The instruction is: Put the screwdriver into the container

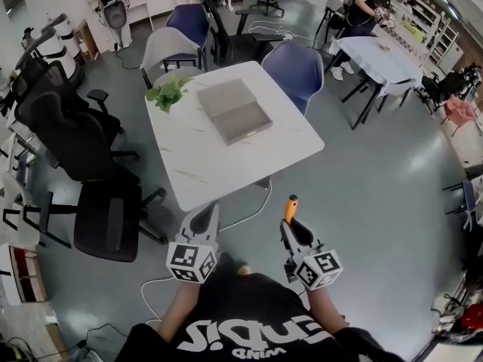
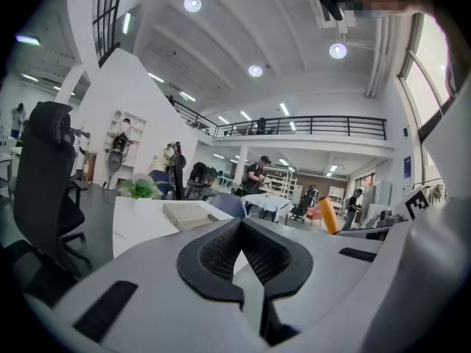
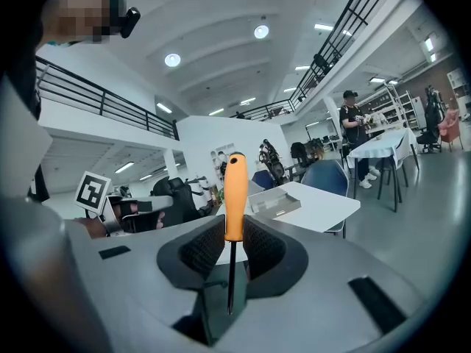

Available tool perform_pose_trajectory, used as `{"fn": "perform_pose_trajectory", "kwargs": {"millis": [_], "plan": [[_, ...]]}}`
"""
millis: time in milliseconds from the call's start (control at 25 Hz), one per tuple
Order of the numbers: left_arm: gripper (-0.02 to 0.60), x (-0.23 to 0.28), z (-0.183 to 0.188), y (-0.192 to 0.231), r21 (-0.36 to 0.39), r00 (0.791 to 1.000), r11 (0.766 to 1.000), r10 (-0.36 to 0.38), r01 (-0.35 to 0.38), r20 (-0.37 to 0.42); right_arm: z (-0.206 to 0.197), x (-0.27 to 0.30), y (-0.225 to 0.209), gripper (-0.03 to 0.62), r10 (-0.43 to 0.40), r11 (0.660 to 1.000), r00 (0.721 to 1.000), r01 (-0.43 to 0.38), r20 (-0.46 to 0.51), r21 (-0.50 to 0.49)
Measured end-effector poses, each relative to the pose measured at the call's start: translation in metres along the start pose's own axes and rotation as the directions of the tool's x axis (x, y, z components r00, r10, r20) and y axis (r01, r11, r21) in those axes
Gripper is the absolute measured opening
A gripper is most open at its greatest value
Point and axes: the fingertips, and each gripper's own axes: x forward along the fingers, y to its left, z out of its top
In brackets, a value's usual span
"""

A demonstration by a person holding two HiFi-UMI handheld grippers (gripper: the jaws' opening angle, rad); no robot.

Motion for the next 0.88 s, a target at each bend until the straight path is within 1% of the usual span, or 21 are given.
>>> {"fn": "perform_pose_trajectory", "kwargs": {"millis": [200, 400, 640, 880], "plan": [[0.014, 0.019, 0.000, -0.003, 0.016, 1.000, 1.000, 0.002, -0.002, -0.006, 0.006, 0.009, -0.018, 0.072, 0.010, 1.000, 1.000, -0.010, 0.002, 0.003], [0.014, 0.053, 0.006, 0.017, 0.024, 1.000, 1.000, 0.014, -0.013, -0.006, 0.014, 0.036, -0.040, 0.072, 0.002, 1.000, 1.000, -0.002, -0.002, -0.001], [0.014, 0.108, 0.015, 0.042, 0.016, 1.000, 1.000, -0.001, 0.001, -0.011, 0.033, 0.082, -0.075, 0.072, -0.016, 1.000, 1.000, 0.016, 0.015, 0.003], [0.014, 0.172, 0.036, 0.072, 0.012, 1.000, 1.000, -0.022, 0.023, -0.018, 0.063, 0.143, -0.107, 0.072, -0.020, 1.000, 0.999, 0.020, 0.026, 0.000]]}}
